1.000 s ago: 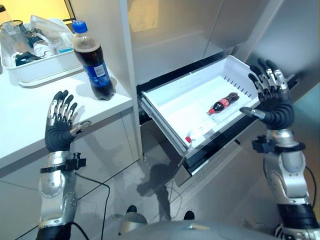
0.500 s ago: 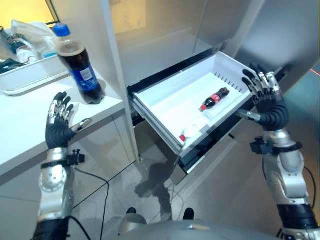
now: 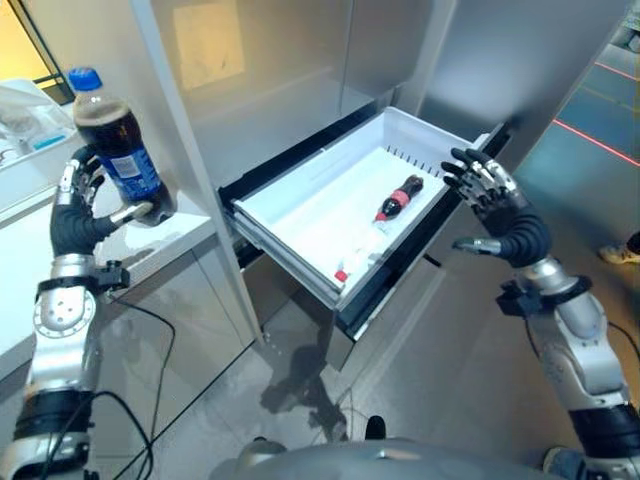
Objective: Take the drinks into the refrigerator
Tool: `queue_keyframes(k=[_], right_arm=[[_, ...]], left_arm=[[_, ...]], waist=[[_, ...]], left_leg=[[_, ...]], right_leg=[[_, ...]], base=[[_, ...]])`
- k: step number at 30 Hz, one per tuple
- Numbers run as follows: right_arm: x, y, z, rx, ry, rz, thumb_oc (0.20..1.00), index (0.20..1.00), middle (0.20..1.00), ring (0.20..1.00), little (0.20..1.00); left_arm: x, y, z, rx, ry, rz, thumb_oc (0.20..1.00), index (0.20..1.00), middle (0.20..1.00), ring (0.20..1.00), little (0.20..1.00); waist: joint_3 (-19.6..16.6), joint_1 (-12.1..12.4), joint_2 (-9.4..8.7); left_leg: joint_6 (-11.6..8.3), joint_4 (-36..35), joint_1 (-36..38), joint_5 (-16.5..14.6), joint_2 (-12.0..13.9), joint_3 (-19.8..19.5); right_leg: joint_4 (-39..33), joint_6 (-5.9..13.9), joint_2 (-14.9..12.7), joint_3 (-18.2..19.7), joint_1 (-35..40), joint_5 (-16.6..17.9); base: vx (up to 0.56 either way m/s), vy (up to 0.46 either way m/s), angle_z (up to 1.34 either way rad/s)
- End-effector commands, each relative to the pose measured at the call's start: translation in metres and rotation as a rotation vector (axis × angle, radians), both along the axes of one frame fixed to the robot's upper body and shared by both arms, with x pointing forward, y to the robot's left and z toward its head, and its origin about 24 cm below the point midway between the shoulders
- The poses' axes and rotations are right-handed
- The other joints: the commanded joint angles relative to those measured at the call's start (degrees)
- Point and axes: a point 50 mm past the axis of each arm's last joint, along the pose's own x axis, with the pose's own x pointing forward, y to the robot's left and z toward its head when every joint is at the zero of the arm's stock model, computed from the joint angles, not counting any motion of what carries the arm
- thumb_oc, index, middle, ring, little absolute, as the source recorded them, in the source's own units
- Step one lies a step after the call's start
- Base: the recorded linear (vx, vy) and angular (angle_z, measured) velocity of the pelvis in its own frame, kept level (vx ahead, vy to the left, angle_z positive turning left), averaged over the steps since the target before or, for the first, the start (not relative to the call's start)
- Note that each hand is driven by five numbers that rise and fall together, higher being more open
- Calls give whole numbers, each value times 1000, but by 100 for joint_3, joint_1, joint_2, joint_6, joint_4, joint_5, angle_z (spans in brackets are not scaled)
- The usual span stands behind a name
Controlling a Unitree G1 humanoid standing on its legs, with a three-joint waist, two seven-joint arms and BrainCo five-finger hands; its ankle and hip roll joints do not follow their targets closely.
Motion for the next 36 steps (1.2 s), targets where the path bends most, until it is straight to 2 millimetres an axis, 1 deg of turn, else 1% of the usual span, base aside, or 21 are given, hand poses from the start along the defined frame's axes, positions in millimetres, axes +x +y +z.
queue_keyframes(k=[1,5,7,10,12,15,17,18,19,20,21,22,23,25,29,30,32,36], right_arm=[[-4,2,32,-10,-136,57,1000,1000,1000,1000,1000],[-6,3,32,-14,-136,70,1000,1000,1000,1000,1000],[-7,3,32,-13,-135,72,1000,1000,1000,1000,1000],[-8,3,32,-12,-138,73,1000,1000,1000,1000,1000],[-9,4,32,-9,-139,75,1000,1000,1000,1000,1000],[-9,4,31,-5,-136,74,1000,1000,1000,1000,1000],[-9,4,31,-1,-139,71,1000,1000,1000,1000,1000],[-10,4,31,-1,-139,70,1000,1000,1000,1000,1000],[-10,5,31,5,-141,70,1000,1000,1000,1000,1000],[-10,5,31,7,-142,69,1000,1000,1000,1000,1000],[-10,5,31,6,-142,69,1000,1000,1000,1000,1000],[-10,5,30,11,-143,70,1000,1000,1000,1000,1000],[-10,5,30,11,-142,69,1000,1000,1000,1000,1000],[-10,5,29,16,-138,73,1000,1000,1000,1000,1000],[-10,6,27,28,-130,78,1000,1000,1000,1000,1000],[-10,7,26,32,-126,85,1000,1000,1000,1000,1000],[-11,7,26,34,-125,87,1000,1000,1000,1000,1000],[-12,7,23,38,-105,96,1000,1000,1000,1000,1000]], left_arm=[[14,6,32,65,-85,22,1000,1000,1000,1000,1000],[15,12,28,16,-72,47,1000,1000,1000,1000,1000],[15,13,22,0,-48,51,1000,1000,1000,1000,1000],[15,10,18,-12,-41,43,1000,1000,1000,1000,1000],[16,10,9,-31,-12,51,1000,1000,1000,1000,1000],[18,7,5,-49,-6,40,1000,1000,1000,1000,1000],[20,4,-5,-86,20,33,1000,1000,1000,1000,1000],[20,4,-5,-86,21,33,1000,1000,1000,1000,1000],[21,2,-16,-106,59,33,1000,1000,1000,1000,1000],[21,3,-23,-124,80,37,1000,1000,1000,1000,1000],[21,2,-23,-124,80,37,1000,1000,1000,1000,1000],[23,-1,-30,-139,110,25,1000,1000,1000,1000,1000],[23,-1,-30,-140,111,24,1000,1000,1000,1000,1000],[22,2,-48,-150,194,40,1000,1000,1000,1000,1000],[27,2,-55,-145,253,30,1000,1000,1000,1000,1000],[30,3,-59,-123,298,33,1000,1000,1000,1000,1000],[33,3,-56,-106,302,32,1000,1000,1000,1000,1000],[40,5,-57,-39,363,51,1000,1000,1000,1000,1000]], waist=[[-4,8,114],[-26,-28,87],[-29,-49,81],[-37,-60,74],[-50,-78,71],[-57,-96,74],[-65,-115,69],[-65,-111,71],[-66,-130,69],[-63,-139,73],[-63,-136,75],[-67,-169,81],[-67,-163,83],[-80,-197,93],[-85,-222,97],[-90,-255,100],[-92,-263,99],[-115,-325,94]], left_leg=[[572,84,-179,-294,-456,-179],[573,65,-124,-326,-439,-113],[574,62,-103,-335,-428,-89],[570,52,-66,-355,-408,-58],[569,44,-42,-368,-408,-50],[567,36,-22,-375,-403,-35],[565,32,6,-392,-395,-14],[565,32,8,-393,-394,-12],[566,30,17,-397,-391,3],[566,30,23,-402,-393,11],[566,29,24,-402,-392,13],[569,27,41,-411,-398,34],[569,27,43,-412,-397,37],[568,27,66,-414,-390,66],[560,22,100,-423,-373,89],[554,20,109,-425,-373,103],[552,19,118,-429,-374,107],[550,18,149,-442,-366,128]], right_leg=[[662,-3,169,-193,264,-797],[633,-5,210,-125,278,-797],[631,-6,224,-85,277,-797],[626,-14,246,-48,275,-796],[619,-20,263,-23,280,-802],[613,-18,279,-5,288,-806],[609,-23,294,32,294,-806],[609,-23,295,34,294,-806],[608,-22,300,43,294,-806],[612,-23,304,54,292,-805],[613,-23,304,56,292,-806],[620,-27,319,81,284,-802],[620,-27,321,84,284,-802],[636,-31,336,108,283,-812],[629,-34,344,131,298,-806],[623,-37,352,142,305,-801],[622,-38,358,148,310,-799],[643,-46,389,189,308,-814]], base=[[14,2,-12],[23,-2,-10],[22,5,-8],[24,-1,-13],[21,-5,-9],[5,0,-2],[0,0,0],[0,0,0],[0,0,0],[0,0,0],[3,0,-4],[4,-1,-8],[6,0,-9],[10,0,-8],[1,-4,-7],[0,0,0],[0,0,0],[0,0,0]])
